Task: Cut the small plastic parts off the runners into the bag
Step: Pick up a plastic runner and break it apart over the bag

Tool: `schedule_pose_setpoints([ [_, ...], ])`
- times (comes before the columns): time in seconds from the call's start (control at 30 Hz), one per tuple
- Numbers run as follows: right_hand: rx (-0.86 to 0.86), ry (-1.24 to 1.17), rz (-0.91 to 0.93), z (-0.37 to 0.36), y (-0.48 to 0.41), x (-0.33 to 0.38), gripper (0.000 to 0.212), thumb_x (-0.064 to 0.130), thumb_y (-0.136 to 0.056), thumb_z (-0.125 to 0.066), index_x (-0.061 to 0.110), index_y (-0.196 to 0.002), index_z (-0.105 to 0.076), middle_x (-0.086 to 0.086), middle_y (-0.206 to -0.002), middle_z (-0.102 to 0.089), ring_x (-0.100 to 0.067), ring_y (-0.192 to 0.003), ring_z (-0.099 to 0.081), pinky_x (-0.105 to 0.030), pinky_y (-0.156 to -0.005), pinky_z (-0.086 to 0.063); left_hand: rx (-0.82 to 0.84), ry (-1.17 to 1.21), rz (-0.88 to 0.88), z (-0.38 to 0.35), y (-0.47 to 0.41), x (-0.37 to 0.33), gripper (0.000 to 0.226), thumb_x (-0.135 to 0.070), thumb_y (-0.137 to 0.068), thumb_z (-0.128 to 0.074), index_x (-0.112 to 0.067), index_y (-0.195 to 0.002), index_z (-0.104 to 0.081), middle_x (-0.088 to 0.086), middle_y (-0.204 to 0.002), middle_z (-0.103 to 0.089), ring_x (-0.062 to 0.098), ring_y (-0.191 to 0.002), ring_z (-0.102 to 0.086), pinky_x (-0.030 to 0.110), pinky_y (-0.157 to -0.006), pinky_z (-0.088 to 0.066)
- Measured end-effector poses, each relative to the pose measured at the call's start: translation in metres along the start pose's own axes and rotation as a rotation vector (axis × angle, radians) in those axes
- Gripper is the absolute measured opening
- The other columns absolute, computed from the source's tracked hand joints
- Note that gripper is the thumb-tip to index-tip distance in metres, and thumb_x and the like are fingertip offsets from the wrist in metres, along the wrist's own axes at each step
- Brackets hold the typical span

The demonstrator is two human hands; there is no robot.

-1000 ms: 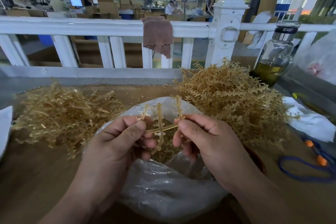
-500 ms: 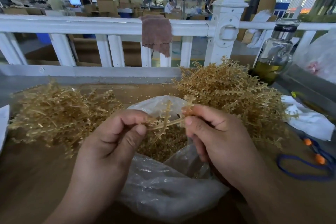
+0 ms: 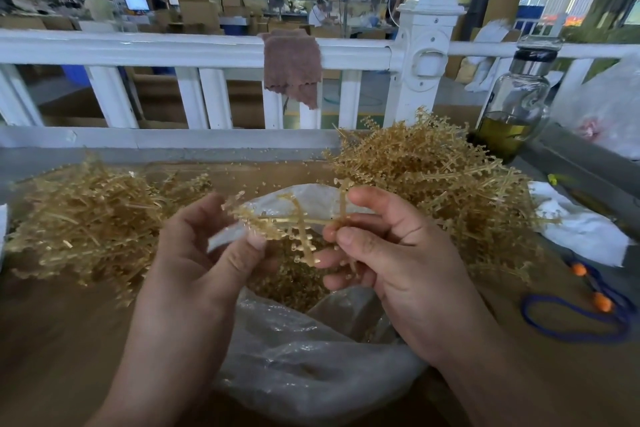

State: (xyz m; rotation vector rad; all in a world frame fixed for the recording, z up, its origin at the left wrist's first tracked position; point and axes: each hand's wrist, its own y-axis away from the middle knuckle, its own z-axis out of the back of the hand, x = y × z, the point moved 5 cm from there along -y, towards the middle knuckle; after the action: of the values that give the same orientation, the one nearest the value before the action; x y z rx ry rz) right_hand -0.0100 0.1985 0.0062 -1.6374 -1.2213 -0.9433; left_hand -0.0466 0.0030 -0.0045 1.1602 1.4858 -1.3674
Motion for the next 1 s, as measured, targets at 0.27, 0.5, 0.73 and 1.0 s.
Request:
schedule_pose_setpoints([
  [0.27, -0.059, 0.034, 0.054, 0.000, 0.000, 0.001, 0.044, 0.009, -0.077, -0.074, 0.031, -0.114, -0.063, -0.009, -0.093, -0.075, -0.028, -0.079, -0.076, -0.032, -0.060, -0.060, 0.247, 0.496, 0.386, -0.031, 0.004, 0.003, 0.048, -0.050, -0.083, -0.048, -0.016, -0.082, -0.083, 0.015, -0.085, -0.077, 0.022, -0.064, -0.075, 0.027, -0.045, -0.056],
  [0.5, -0.062, 0.045, 0.090, -0.001, 0.001, 0.003, 0.033, 0.009, -0.079, -0.073, 0.023, -0.108, -0.068, -0.014, -0.091, -0.075, -0.030, -0.077, -0.076, -0.030, -0.059, -0.059, 0.217, 0.405, 0.276, -0.024, 0.007, 0.006, 0.012, -0.020, -0.076, -0.063, -0.020, -0.074, -0.074, 0.011, -0.072, -0.069, 0.019, -0.058, -0.069, 0.025, -0.045, -0.052],
  [0.73, -0.060, -0.045, 0.068, 0.003, 0.000, 0.004, 0.034, 0.013, -0.072, -0.076, 0.014, -0.105, -0.069, -0.018, -0.089, -0.074, -0.029, -0.073, -0.075, -0.030, -0.055, -0.058, 0.232, 0.384, 0.232, -0.023, 0.008, 0.003, 0.010, -0.025, -0.069, -0.076, -0.019, -0.077, -0.076, 0.009, -0.069, -0.065, 0.017, -0.056, -0.063, 0.024, -0.045, -0.049],
  [1.0, -0.057, -0.057, 0.051, 0.006, -0.001, 0.003, 0.035, 0.013, -0.072, -0.076, 0.012, -0.106, -0.068, -0.018, -0.089, -0.073, -0.028, -0.070, -0.074, -0.031, -0.054, -0.057, 0.247, 0.383, 0.219, -0.024, 0.007, 0.003, 0.015, -0.033, -0.078, -0.069, -0.020, -0.079, -0.076, 0.007, -0.069, -0.065, 0.017, -0.056, -0.063, 0.023, -0.045, -0.048],
])
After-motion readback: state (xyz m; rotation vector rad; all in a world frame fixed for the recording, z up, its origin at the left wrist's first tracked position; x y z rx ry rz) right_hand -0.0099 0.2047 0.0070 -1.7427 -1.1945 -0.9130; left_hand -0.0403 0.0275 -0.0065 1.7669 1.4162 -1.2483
